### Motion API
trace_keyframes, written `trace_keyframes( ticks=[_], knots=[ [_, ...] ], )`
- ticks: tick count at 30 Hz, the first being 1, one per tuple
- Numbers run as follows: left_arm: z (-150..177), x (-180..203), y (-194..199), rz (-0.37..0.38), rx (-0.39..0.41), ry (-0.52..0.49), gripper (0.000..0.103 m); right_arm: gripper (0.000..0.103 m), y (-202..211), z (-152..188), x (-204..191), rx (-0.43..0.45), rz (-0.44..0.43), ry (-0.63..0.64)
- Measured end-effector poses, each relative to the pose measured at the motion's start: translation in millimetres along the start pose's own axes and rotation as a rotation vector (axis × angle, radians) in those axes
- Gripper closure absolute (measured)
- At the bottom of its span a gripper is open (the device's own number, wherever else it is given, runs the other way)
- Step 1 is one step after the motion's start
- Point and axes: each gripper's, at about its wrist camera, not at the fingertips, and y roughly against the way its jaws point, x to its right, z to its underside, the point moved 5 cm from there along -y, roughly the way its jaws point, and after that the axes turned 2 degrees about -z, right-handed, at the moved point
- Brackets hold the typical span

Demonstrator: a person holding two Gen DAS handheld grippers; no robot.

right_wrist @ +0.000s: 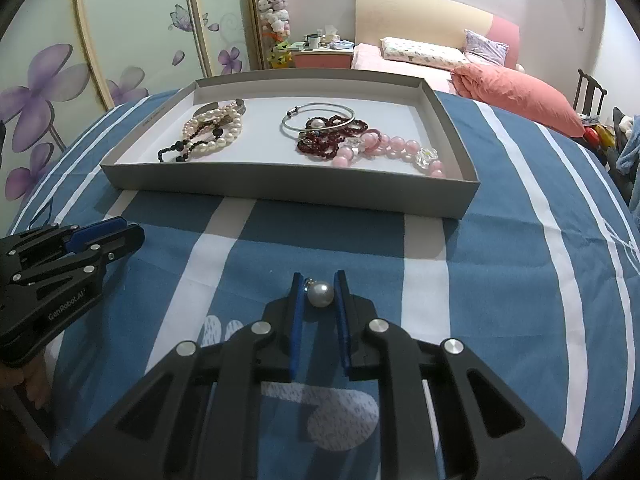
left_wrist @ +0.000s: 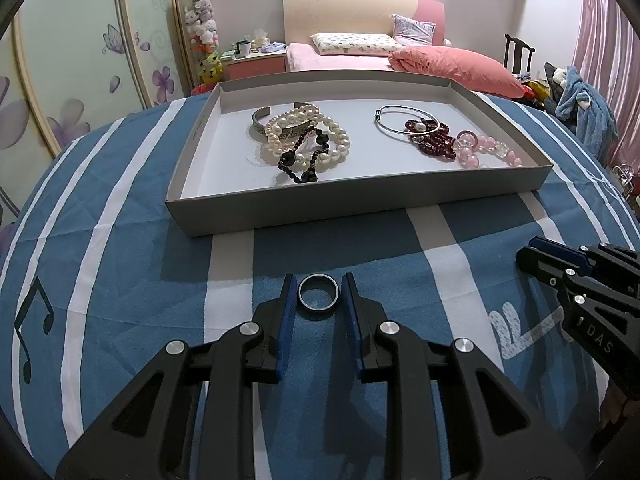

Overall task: Organize jewelry
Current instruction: 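Grasp the silver ring on the bed with the left tool, then carry the silver ring with the left tool while the right carries the pearl earring over the tray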

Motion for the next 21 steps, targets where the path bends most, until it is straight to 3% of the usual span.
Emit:
trace_keyframes(
  ticks=[13,21],
  knots=[
    [5.8,-9.3,4.4,0.018,0.005,0.042,0.081,0.088,0.6,-0.6,-0.3,-0.001,0.005,-0.035],
    [4.1,-16.8,20.7,0.027,0.063,0.073,0.081,0.088,19.0,-9.6,-13.0,0.072,-0.01,-0.043]
  ],
)
